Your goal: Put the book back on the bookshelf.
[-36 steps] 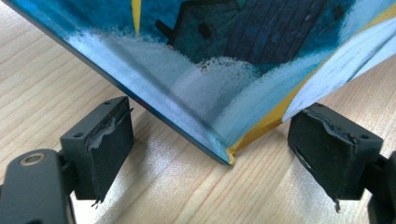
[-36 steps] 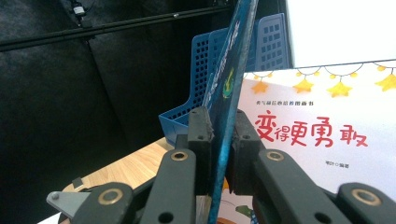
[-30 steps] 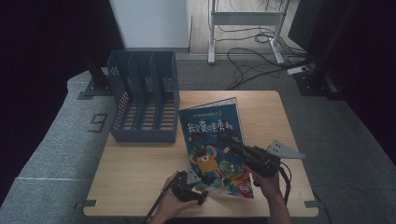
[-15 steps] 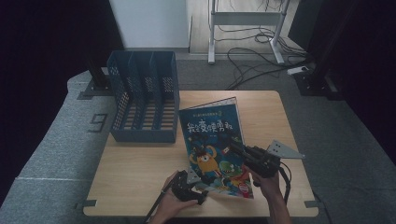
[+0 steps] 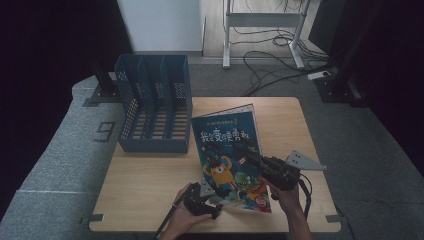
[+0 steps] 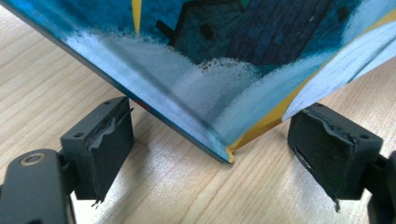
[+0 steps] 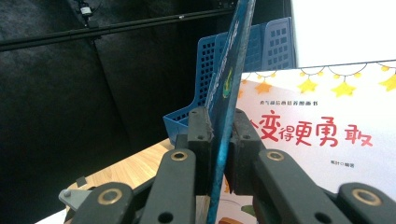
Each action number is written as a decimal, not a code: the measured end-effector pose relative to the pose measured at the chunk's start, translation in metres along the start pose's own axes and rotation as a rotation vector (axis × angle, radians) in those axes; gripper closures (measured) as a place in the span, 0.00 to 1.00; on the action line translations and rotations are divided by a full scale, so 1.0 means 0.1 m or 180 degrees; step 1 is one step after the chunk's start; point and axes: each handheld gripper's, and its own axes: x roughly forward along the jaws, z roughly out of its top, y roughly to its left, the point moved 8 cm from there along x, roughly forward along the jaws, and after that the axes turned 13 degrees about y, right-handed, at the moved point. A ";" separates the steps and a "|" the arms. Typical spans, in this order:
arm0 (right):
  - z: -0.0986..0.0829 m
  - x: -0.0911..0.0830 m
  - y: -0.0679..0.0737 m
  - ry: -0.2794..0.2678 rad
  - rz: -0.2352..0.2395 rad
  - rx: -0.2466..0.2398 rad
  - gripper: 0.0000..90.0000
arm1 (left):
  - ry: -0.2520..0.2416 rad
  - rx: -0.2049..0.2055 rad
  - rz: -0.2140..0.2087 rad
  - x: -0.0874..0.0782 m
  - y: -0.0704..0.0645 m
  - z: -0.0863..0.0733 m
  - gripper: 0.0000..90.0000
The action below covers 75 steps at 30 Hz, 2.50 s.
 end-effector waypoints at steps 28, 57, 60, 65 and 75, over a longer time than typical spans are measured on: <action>0.02 0.01 0.08 -0.0020 0.0035 -0.0068 0.89 | 0.0015 0.0003 0.0009 0.00 0.01 0.00 0.16; 0.04 0.00 0.14 -0.0034 0.0078 -0.0155 0.91 | -0.0006 -0.0134 0.0081 0.03 0.11 0.07 0.16; 0.04 0.00 0.16 -0.0030 0.0089 -0.0168 0.92 | -0.0007 -0.0148 0.0095 0.04 0.13 0.08 0.16; 0.04 0.00 0.18 -0.0013 0.0118 -0.0208 0.94 | -0.0025 -0.0176 0.0112 0.05 0.14 0.10 0.16; 0.03 -0.01 0.17 -0.0010 0.0153 -0.0206 0.95 | -0.0044 -0.0222 0.0138 0.07 0.17 0.14 0.17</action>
